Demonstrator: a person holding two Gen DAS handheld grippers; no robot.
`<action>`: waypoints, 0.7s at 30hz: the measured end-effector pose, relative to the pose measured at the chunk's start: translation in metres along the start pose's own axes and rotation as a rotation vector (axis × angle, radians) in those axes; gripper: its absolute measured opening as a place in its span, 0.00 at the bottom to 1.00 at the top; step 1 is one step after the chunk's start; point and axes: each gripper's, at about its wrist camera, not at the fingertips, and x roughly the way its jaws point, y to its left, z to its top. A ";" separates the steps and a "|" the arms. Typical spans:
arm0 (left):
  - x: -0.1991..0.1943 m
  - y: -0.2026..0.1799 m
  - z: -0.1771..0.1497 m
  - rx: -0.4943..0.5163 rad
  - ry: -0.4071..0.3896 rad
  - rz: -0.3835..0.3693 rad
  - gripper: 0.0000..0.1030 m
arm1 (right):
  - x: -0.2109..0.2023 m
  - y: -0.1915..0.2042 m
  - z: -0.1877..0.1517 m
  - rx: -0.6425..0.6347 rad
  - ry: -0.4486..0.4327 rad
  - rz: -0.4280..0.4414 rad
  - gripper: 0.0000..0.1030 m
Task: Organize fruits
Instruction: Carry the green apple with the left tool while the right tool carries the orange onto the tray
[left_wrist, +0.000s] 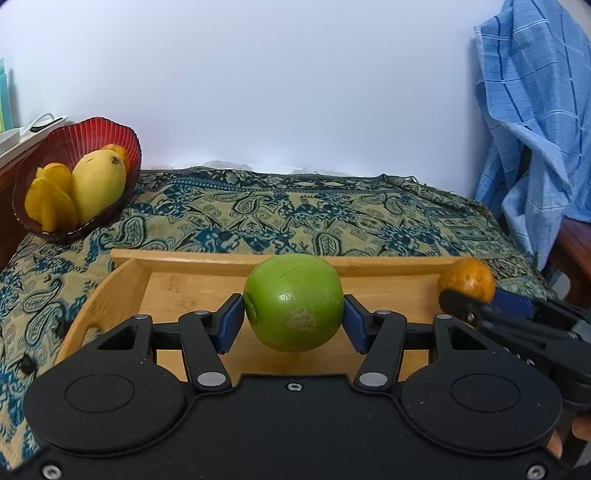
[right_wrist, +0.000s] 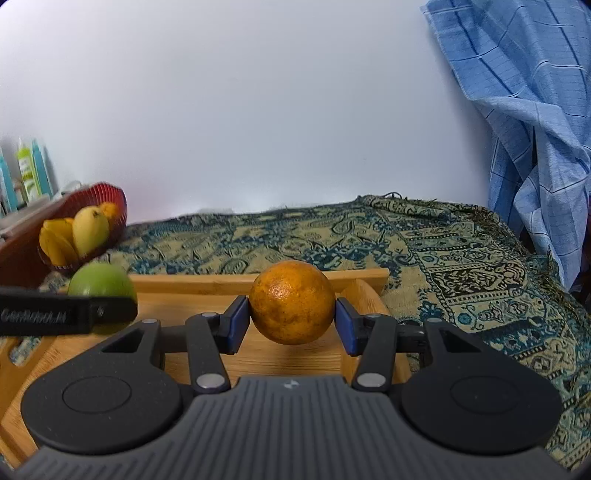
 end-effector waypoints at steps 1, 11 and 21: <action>0.004 -0.001 0.001 0.002 0.000 0.001 0.53 | 0.002 -0.001 0.001 0.003 0.005 0.009 0.52; 0.025 -0.007 0.004 0.009 0.023 0.001 0.53 | 0.018 -0.004 0.008 0.031 0.082 0.022 0.52; 0.032 -0.012 -0.001 0.029 0.032 0.009 0.53 | 0.021 -0.008 0.009 0.065 0.094 0.027 0.52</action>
